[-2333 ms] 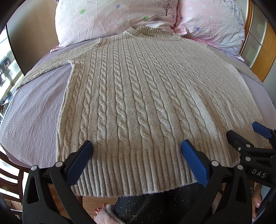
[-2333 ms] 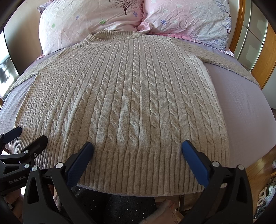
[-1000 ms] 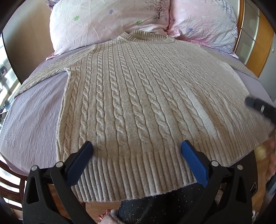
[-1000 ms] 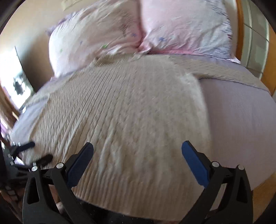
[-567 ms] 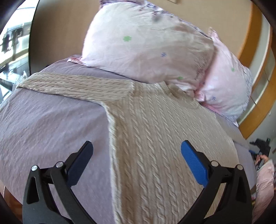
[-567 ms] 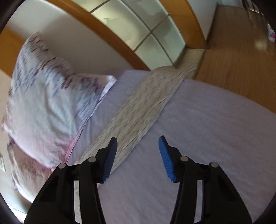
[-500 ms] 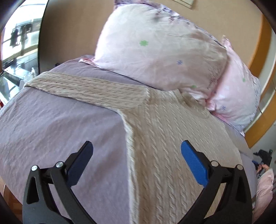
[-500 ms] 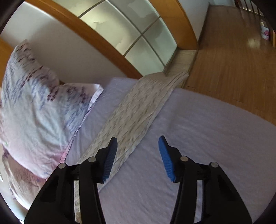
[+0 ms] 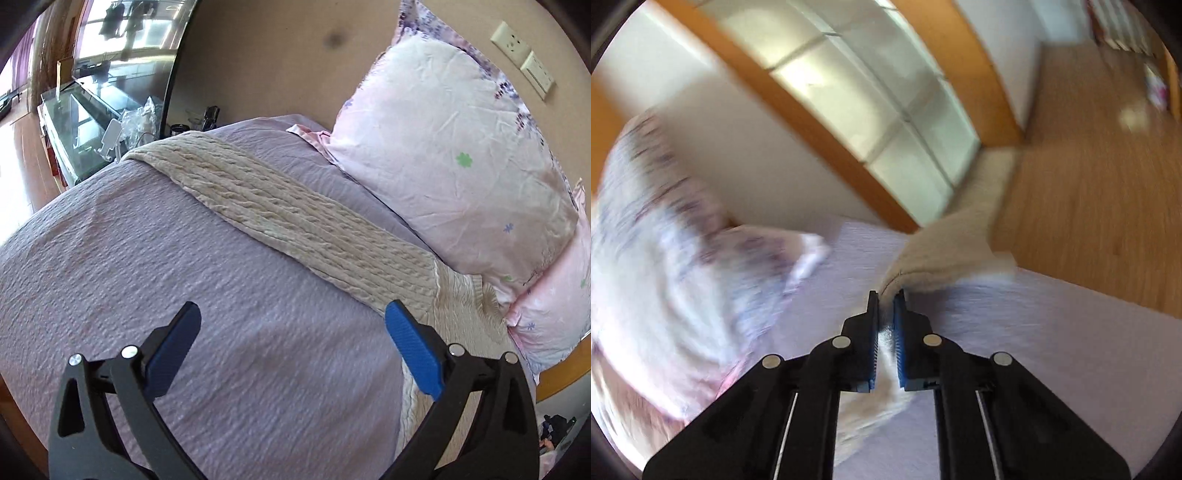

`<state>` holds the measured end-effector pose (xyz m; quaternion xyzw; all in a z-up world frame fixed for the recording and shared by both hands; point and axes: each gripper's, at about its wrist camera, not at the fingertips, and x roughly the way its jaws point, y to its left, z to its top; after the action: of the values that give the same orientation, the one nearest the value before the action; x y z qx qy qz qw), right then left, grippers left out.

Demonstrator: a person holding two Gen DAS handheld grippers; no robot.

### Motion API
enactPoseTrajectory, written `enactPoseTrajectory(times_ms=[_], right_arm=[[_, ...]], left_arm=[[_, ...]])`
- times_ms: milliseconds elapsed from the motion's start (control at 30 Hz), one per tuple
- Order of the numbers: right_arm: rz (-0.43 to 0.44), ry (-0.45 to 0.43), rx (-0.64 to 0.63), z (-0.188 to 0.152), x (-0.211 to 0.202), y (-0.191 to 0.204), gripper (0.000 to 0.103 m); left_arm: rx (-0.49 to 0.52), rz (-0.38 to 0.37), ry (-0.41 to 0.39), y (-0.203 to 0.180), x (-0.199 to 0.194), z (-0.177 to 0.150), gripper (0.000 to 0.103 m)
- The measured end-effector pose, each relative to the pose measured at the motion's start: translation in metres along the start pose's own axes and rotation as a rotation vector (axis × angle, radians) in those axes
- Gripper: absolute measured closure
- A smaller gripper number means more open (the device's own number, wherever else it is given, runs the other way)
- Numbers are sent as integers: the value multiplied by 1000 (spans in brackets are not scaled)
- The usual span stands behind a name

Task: Fold small clothes

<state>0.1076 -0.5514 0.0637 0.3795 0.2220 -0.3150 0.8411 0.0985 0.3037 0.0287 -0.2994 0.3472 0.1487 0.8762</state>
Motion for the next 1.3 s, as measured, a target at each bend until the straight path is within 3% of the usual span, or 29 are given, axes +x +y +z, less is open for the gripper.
enactPoseTrajectory(times_ms=[100,167,233,300,367,433,500,533,567,600,733,800,1067,1167,1233,1300], right_arm=[[207,-7,-171,-25,-32,82,94],[385,28,-313,-62,-57,155,95],[538,92,-451,-110,-76,219,95],[671,214,-594,-176,-85,279,95],[709,388,-750,-249,-78,322,93],[674,576,-902,-319,-67,345,92],[644,662,-961,-352,-63,349,80],[650,664,-956,-356,-63,346,71],[657,651,-940,-353,-64,342,48],[655,630,-922,-346,-65,340,32],[638,555,-838,-301,-75,320,29],[625,540,-794,-288,-76,305,23],[588,483,-711,-250,-81,261,21],[583,475,-693,-244,-78,250,20],[575,470,-680,-239,-77,243,20],[568,460,-667,-231,-74,236,20]], left_arm=[[-62,-12,16,17,6,10,18],[-110,-28,34,26,11,14,19],[-141,-34,43,32,15,17,19],[-154,-32,43,32,18,20,19],[-161,-20,46,32,20,24,19],[-188,-19,48,36,23,28,18],[-222,-25,43,43,25,35,17],[-231,-20,40,46,26,39,17],[-235,-15,38,47,28,43,17],[-239,-3,33,50,31,48,17],[-280,16,9,64,42,70,23],[-323,19,1,76,48,81,36],[-479,7,7,128,66,117,88],[-435,54,15,119,65,127,96],[-326,83,-24,85,49,133,96],[-169,47,-44,30,34,134,97]])
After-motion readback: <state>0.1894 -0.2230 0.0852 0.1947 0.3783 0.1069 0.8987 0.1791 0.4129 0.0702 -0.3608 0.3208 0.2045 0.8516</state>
